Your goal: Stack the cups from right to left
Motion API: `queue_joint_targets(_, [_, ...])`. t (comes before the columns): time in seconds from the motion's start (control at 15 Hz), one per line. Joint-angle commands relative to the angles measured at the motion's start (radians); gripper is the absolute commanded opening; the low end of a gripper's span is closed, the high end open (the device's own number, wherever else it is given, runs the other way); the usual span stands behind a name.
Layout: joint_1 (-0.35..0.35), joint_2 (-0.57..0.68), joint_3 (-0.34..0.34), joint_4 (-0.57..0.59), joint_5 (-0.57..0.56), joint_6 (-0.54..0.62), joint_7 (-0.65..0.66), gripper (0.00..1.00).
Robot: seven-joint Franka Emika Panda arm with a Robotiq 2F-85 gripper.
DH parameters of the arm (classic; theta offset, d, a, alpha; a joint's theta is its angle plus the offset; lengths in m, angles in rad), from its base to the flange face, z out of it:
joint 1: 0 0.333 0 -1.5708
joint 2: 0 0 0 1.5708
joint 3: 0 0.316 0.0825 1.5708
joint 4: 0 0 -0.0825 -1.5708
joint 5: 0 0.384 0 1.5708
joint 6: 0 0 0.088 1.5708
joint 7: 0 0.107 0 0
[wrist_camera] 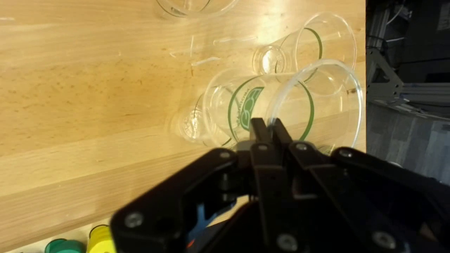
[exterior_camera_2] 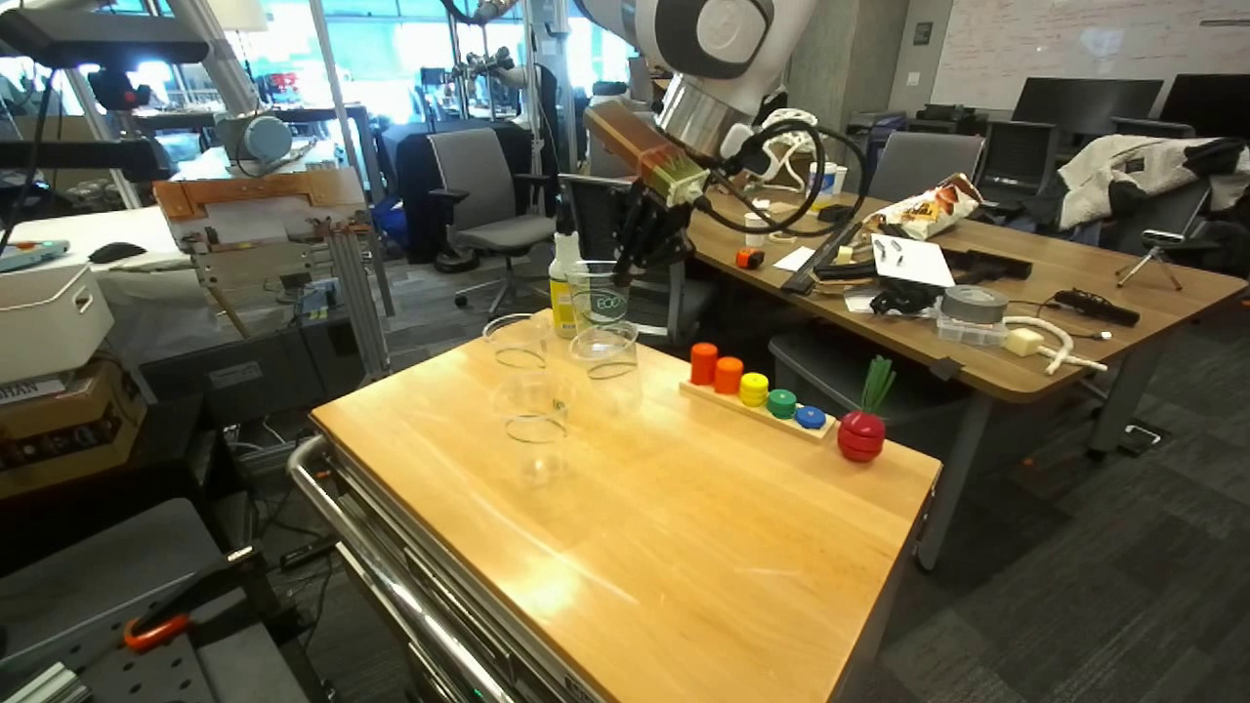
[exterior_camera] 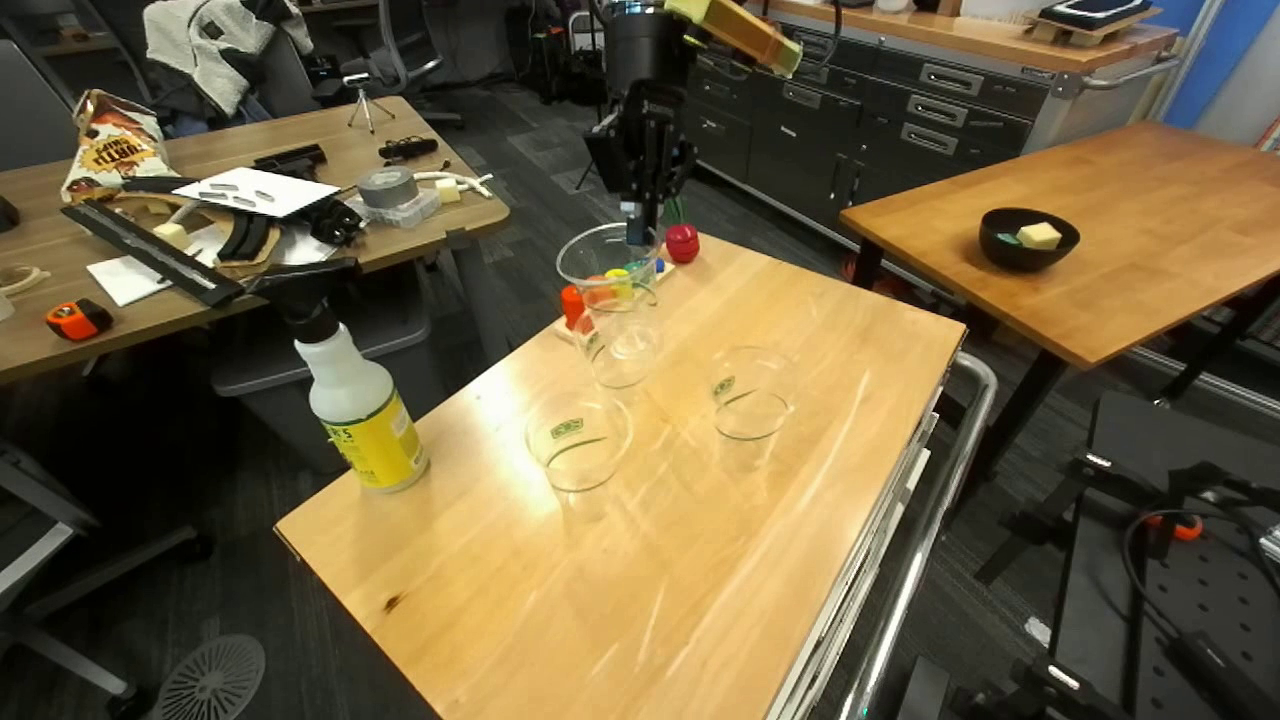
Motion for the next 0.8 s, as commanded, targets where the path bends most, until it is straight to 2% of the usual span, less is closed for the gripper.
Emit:
queue_joint_targets(0.0, [-0.022, 0.058, 0.009, 0.054, 0.07, 0.038, -0.033, 0.02])
queue_joint_targets(0.33, [-0.025, 0.079, 0.012, 0.046, 0.074, 0.141, -0.075, 0.01])
queue_joint_targets(0.6, [-0.027, 0.053, 0.02, -0.005, 0.057, 0.19, -0.145, 0.04])
queue_joint_targets(0.67, [-0.027, 0.044, 0.021, -0.017, 0.052, 0.192, -0.168, 0.31])
queue_joint_targets(0.73, [-0.029, 0.03, 0.023, -0.034, 0.048, 0.197, -0.196, 0.33])
